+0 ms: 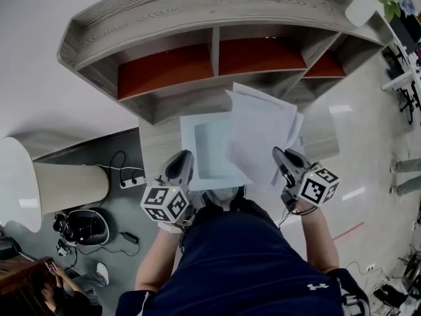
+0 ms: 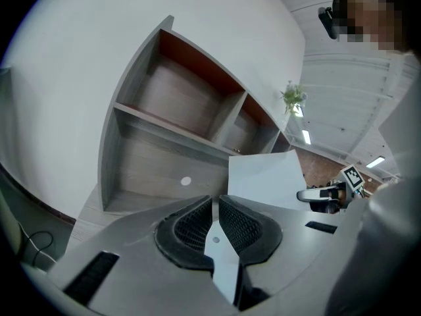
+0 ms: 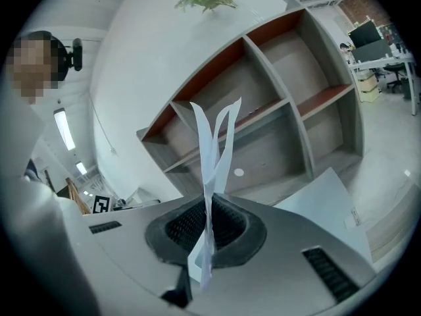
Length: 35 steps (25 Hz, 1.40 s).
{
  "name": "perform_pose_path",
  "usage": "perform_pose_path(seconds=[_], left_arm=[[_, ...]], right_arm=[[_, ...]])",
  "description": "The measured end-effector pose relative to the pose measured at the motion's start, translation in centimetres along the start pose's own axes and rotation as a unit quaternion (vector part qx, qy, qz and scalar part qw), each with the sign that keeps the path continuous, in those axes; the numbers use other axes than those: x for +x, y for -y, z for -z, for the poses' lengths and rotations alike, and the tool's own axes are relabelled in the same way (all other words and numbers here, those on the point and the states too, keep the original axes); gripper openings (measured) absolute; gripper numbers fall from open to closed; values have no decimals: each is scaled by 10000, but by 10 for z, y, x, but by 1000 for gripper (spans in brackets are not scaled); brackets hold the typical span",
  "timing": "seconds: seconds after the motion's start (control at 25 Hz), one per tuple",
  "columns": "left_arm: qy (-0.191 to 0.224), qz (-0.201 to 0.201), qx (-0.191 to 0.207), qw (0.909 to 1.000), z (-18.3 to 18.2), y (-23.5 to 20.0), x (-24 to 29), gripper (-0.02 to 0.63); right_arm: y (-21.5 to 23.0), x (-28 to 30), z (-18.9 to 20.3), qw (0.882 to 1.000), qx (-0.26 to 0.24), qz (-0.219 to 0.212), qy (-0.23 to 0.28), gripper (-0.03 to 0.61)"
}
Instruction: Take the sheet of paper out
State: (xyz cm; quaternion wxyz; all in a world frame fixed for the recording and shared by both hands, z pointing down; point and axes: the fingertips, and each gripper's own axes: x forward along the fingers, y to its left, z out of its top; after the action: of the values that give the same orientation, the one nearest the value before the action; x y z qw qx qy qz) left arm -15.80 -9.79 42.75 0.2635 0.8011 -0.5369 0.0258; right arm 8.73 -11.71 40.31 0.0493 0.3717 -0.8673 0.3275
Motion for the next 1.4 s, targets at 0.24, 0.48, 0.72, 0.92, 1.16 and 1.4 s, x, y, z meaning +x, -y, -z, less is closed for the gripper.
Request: perform_pose_path(seconds=[0.24,0.48,0.72,0.92,1.16,1.4], left_arm=[[51,5,7,10000,-3,0,-2,43],[61,-10,-3,10000,-4,2,-5,43],[65,-41,-24,10000,-4,0,-9,43],[111,-33,-20,9999,-6,2,-10,43],[92,-26,-40,9999,-3,5,-10,43],[65,-11,-57,10000,0,6,-10,43]], right_arm=[[-33,-1,-18,9988,-105,-435,182,14],[-57,-4,-34,9966,-336,-660,361,14],[-73,-6,-42,9942,-543,-798,465,14],[-84,-6,-46,9918,-640,-982,509,14],[-96,-9,-48,9895,-699,-1167,479,14],[-103,-7,-51,9878,-808,-1262,416,14]])
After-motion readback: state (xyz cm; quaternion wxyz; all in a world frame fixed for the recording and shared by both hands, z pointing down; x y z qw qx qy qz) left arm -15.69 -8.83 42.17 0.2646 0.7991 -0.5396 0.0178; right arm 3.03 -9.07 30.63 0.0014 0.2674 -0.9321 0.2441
